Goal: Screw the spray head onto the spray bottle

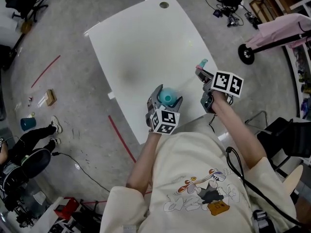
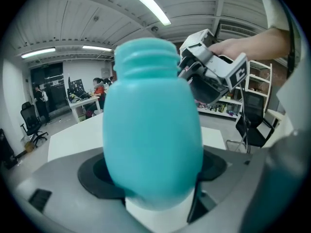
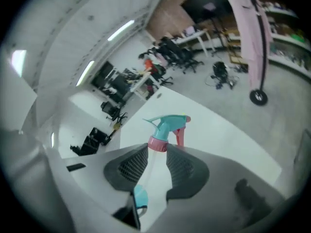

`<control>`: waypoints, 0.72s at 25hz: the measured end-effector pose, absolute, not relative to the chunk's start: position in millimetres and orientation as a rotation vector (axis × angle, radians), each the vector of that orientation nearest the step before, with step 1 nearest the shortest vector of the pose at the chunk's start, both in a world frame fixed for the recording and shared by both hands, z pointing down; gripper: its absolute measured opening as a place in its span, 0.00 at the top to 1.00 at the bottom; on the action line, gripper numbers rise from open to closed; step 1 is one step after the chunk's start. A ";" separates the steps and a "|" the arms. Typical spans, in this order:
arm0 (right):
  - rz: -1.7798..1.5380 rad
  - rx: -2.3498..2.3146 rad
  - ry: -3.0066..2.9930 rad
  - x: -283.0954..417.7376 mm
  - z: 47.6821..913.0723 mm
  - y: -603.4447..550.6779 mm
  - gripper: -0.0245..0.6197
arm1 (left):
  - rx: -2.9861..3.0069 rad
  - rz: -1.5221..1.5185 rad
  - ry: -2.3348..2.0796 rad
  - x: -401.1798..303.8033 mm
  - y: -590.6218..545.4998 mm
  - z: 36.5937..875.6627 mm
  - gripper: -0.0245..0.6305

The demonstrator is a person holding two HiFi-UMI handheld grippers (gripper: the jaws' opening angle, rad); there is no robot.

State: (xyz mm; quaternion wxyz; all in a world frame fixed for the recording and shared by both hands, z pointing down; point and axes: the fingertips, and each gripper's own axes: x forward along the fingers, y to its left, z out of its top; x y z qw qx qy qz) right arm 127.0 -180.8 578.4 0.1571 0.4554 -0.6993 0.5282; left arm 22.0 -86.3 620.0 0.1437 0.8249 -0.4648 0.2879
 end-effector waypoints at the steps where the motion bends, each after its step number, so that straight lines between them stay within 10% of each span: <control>1: 1.398 1.268 -2.083 119.6 562.4 -181.5 0.77 | 2.373 0.826 -1.346 18.8 -86.7 616.5 0.32; 18: 0.124 0.864 -2.773 41.1 347.7 -122.1 0.78 | 2.365 1.027 -1.111 15.2 -78.6 589.5 0.32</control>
